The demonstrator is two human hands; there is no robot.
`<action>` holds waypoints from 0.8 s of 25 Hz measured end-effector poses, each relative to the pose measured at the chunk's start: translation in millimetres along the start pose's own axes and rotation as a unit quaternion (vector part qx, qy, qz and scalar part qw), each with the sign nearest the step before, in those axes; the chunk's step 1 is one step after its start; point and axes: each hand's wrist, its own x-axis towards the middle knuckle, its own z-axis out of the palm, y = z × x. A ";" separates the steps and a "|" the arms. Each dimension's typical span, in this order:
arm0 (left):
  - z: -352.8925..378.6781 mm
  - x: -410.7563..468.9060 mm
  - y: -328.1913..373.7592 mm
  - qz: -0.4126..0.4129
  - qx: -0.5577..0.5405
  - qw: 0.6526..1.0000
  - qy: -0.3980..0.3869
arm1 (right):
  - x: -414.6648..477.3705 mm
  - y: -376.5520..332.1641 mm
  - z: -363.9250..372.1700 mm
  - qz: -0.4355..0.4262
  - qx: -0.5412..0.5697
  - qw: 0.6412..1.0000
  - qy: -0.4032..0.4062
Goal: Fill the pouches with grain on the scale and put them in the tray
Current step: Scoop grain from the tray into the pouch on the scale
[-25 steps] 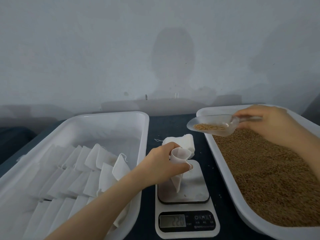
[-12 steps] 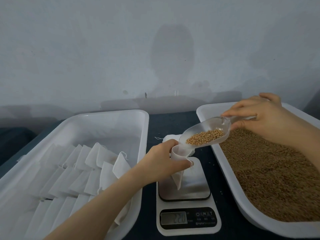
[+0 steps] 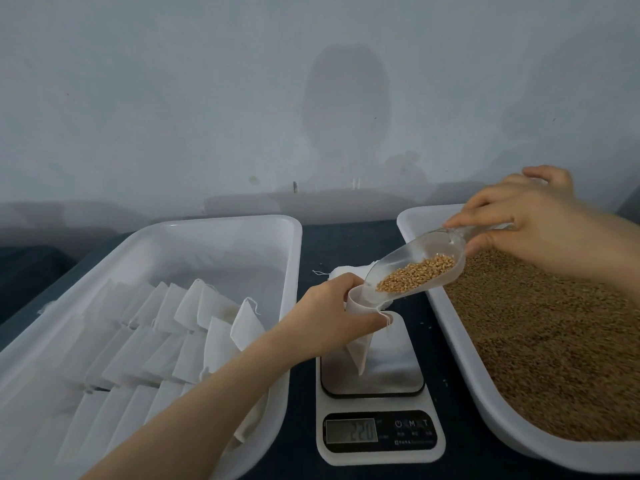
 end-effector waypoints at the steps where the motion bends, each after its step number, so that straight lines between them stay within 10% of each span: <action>1: 0.2 -0.2 0.1 0.000 0.000 1.000 0.000 | 0.1 -0.5 0.1 -0.001 -0.002 1.000 -0.005; 20: 0.5 1.8 -3.8 0.015 -0.020 1.000 0.000 | 9.2 -10.1 -8.6 -0.041 -0.090 0.995 -0.022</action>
